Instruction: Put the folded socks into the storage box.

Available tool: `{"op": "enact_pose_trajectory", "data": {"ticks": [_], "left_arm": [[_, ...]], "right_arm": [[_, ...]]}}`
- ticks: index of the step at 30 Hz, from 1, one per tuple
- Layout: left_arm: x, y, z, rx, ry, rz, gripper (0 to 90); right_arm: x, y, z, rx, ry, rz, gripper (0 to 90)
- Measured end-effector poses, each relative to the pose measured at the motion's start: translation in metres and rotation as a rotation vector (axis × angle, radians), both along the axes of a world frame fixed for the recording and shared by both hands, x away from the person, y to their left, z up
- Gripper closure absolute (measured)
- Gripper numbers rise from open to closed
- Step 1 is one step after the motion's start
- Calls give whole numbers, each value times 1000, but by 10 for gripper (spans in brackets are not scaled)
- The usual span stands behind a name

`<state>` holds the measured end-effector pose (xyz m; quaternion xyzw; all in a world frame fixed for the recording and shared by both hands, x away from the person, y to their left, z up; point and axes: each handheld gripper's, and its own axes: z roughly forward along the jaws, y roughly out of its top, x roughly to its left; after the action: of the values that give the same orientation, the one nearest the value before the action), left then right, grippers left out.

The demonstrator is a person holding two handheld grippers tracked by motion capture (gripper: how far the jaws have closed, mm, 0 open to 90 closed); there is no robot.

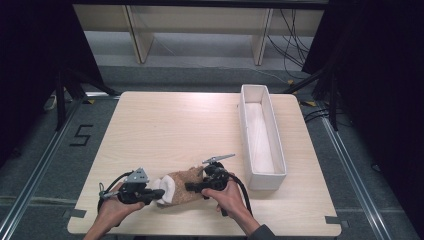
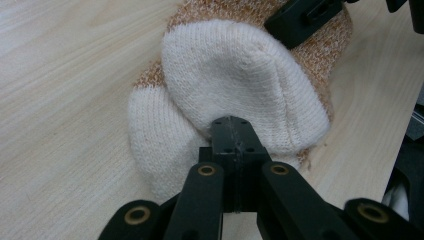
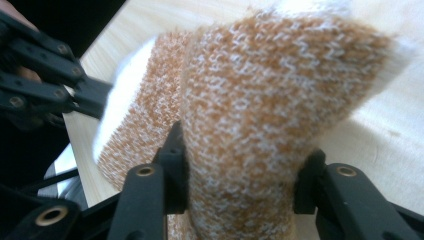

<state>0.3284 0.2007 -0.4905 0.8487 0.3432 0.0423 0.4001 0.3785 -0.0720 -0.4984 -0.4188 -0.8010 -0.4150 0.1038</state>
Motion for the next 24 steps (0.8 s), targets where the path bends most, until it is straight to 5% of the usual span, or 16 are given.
{"op": "enact_pose_trajectory", "data": {"ticks": [8, 17, 23, 24], "left_arm": [[0, 0, 0, 1, -3, -1, 895], [-2, 3, 3, -26, -21, 7, 890], [-8, 14, 16, -95, -46, 39, 654], [-10, 16, 19, -104, -45, 53, 628]], "right_arm": [[5, 2, -10, 22, 67, -21, 476], [4, 3, -3, 10, 30, 1, 570], [2, -1, 11, 34, 26, -8, 581], [3, -2, 13, 28, -5, 7, 581]]}}
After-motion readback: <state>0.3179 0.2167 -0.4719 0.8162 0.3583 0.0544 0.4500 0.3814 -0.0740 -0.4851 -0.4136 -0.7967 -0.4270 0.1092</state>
